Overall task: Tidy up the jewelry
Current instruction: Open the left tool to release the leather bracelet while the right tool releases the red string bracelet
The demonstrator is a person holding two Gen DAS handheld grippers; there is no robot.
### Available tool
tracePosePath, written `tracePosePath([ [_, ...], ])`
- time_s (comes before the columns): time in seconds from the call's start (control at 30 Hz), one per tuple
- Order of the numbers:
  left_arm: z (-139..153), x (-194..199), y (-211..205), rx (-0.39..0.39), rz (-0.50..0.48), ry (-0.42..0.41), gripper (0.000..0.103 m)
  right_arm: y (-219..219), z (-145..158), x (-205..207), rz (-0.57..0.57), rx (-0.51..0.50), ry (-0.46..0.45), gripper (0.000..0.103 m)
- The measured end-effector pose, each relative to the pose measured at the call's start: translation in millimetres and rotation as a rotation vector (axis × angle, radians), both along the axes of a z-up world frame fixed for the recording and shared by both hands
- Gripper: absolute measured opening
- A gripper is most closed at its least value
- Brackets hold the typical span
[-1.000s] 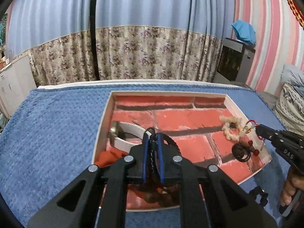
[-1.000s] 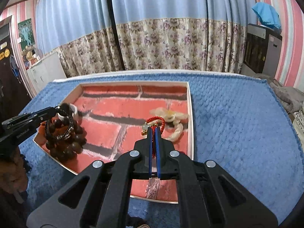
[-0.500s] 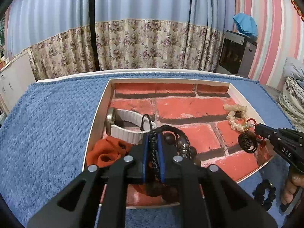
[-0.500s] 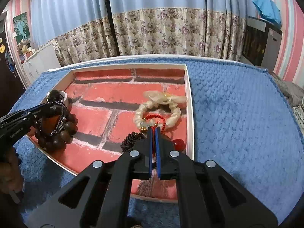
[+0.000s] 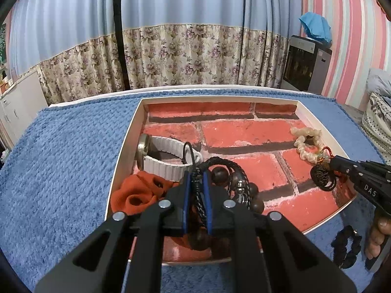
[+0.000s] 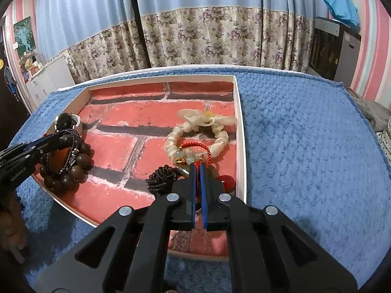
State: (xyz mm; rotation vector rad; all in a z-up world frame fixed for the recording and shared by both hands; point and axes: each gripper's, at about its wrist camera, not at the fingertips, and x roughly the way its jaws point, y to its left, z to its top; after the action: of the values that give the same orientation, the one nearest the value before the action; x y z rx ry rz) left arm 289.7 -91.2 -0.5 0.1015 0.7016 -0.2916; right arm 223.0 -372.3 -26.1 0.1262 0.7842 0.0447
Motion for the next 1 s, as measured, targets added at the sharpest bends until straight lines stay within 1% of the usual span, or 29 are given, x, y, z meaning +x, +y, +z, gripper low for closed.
tracePosePath([
  [0.03,0,0,0,0.001,0.0,0.001,0.012,-1,0,0,0.002,0.004,-0.004,0.006],
  [0.07,0,0,0,-0.001,-0.001,0.002,0.012,-1,1,-1,0.001,0.005,-0.007,0.01],
  [0.1,0,0,0,-0.004,-0.002,0.001,0.012,-2,2,-2,-0.001,0.008,-0.013,0.02],
  [0.13,0,-1,0,-0.007,-0.003,-0.002,0.013,-2,4,-2,-0.003,0.012,-0.019,0.026],
  [0.17,0,-1,0,-0.008,-0.005,-0.003,0.019,-3,5,-3,-0.007,0.015,-0.025,0.033],
  [0.27,1,-5,-1,-0.004,0.0,-0.018,0.032,-3,9,-4,-0.013,0.013,-0.037,0.034],
  [0.43,8,-9,0,-0.005,0.004,-0.046,0.032,-3,14,-7,-0.02,0.012,-0.057,0.034],
  [0.53,16,-13,1,0.0,0.011,-0.071,0.038,-4,15,-7,-0.027,0.009,-0.062,0.034],
  [0.63,21,-15,2,-0.001,0.011,-0.073,0.038,-2,18,-7,-0.049,-0.026,-0.066,0.041],
  [0.67,22,-15,2,-0.002,0.011,-0.077,0.038,-2,19,-7,-0.056,-0.032,-0.065,0.046],
  [0.7,26,-16,2,-0.003,0.012,-0.091,0.038,-2,22,-7,-0.064,-0.028,-0.073,0.053],
  [0.77,37,-17,3,-0.004,0.021,-0.109,0.038,-2,31,-11,-0.078,-0.033,-0.088,0.061],
  [0.83,53,-21,10,-0.02,0.041,-0.125,0.04,-1,45,-19,-0.086,-0.039,-0.112,0.064],
  [0.9,66,-30,20,-0.028,0.051,-0.142,0.041,0,58,-30,-0.089,-0.052,-0.14,0.071],
  [1.0,77,-49,38,0.003,0.079,-0.169,0.044,-2,64,-52,-0.092,-0.047,-0.145,0.072],
])
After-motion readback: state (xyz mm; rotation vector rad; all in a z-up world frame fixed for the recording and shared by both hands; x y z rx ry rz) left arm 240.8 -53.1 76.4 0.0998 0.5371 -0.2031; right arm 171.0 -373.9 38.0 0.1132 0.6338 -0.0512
